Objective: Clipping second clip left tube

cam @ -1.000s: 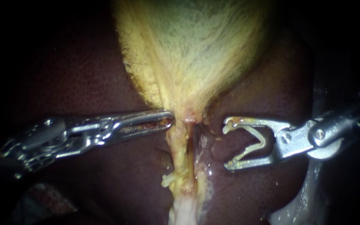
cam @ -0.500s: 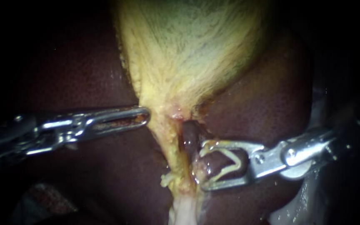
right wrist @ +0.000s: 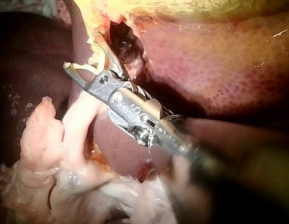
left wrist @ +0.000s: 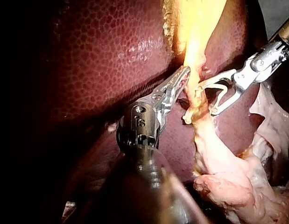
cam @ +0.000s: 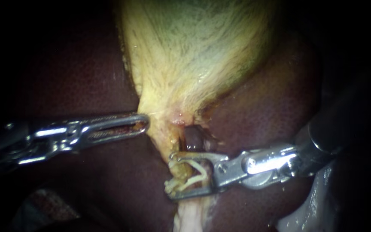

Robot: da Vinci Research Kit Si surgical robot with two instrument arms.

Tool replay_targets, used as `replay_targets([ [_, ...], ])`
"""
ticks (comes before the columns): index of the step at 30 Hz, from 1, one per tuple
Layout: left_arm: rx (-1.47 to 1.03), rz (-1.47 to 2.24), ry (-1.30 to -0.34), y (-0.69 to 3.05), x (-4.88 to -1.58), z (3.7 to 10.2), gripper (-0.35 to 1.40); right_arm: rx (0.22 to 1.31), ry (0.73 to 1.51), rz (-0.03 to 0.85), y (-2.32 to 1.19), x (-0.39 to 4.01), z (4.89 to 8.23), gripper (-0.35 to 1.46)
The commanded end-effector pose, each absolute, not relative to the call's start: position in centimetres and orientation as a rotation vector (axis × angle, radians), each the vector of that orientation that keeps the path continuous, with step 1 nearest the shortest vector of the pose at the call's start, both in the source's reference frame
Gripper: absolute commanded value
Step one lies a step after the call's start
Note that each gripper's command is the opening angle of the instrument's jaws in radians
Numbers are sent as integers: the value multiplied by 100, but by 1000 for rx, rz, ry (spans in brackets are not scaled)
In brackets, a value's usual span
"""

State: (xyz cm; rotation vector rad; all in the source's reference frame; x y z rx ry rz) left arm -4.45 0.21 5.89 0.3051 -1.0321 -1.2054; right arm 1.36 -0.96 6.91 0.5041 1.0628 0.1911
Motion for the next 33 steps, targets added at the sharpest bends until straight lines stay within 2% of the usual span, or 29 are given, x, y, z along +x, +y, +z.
replay_targets([
  [1,304,-1206,-1031,21,-445,588,-35,495,1052,194,-95,135,693,56],
  [8,300,-1209,-1033,20,-447,584,-35,467,993,199,-88,126,705,56],
  [20,299,-1211,-1036,20,-448,581,-35,447,981,195,-104,145,722,57],
  [28,301,-1211,-1036,21,-451,581,-35,541,1001,127,-121,166,727,53],
  [33,303,-1210,-1037,21,-453,582,-35,561,1008,79,-127,177,731,49],
])
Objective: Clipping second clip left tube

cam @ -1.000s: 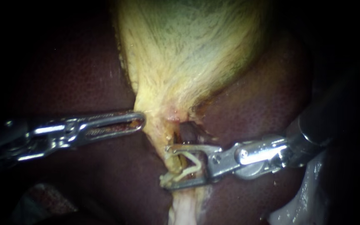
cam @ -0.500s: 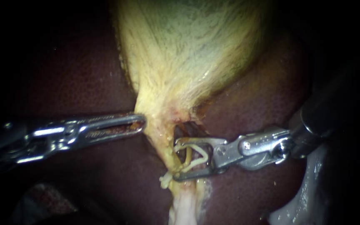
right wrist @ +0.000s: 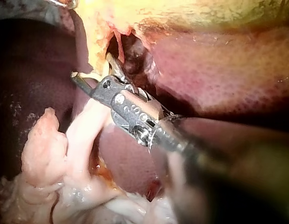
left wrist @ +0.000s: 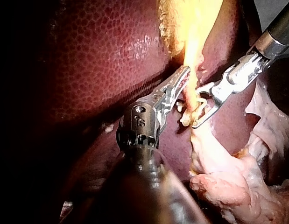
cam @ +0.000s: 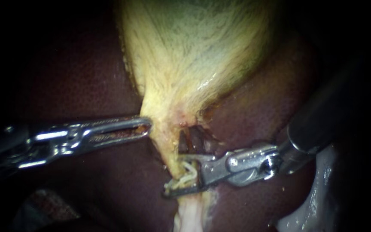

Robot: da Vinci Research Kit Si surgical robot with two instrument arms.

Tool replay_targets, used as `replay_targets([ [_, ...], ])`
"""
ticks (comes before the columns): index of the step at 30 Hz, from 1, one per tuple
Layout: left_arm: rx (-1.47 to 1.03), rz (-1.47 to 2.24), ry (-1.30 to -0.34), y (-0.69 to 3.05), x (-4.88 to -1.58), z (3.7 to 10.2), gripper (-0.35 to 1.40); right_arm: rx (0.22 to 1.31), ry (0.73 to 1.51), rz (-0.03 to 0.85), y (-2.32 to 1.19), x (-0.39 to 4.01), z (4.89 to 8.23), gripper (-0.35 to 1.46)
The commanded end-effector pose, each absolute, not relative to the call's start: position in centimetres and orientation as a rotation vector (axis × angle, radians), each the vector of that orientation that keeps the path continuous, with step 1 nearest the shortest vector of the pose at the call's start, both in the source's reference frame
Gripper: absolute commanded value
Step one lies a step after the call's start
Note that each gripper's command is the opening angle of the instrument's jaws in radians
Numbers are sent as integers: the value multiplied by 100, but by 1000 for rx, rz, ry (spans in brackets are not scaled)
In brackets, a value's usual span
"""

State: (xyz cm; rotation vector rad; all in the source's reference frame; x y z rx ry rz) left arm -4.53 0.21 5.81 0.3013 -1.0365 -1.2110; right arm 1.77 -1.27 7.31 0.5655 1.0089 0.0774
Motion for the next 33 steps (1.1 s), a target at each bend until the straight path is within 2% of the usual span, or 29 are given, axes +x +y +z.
replay_targets([
  [1,303,-1210,-1036,21,-454,582,-35,559,1009,74,-128,178,732,49],
  [6,302,-1211,-1036,21,-455,582,-35,563,993,61,-130,179,734,44],
  [9,302,-1211,-1036,21,-455,582,-35,567,978,70,-130,177,733,35],
  [10,302,-1211,-1036,21,-455,582,-35,569,970,89,-129,176,732,23],
  [13,302,-1211,-1036,21,-455,582,-35,597,927,173,-126,169,730,-35],
  [17,302,-1211,-1036,22,-456,582,-35,600,888,182,-119,165,730,-35],
  [33,302,-1211,-1037,23,-458,586,-35,599,878,183,-121,162,734,-35],
])
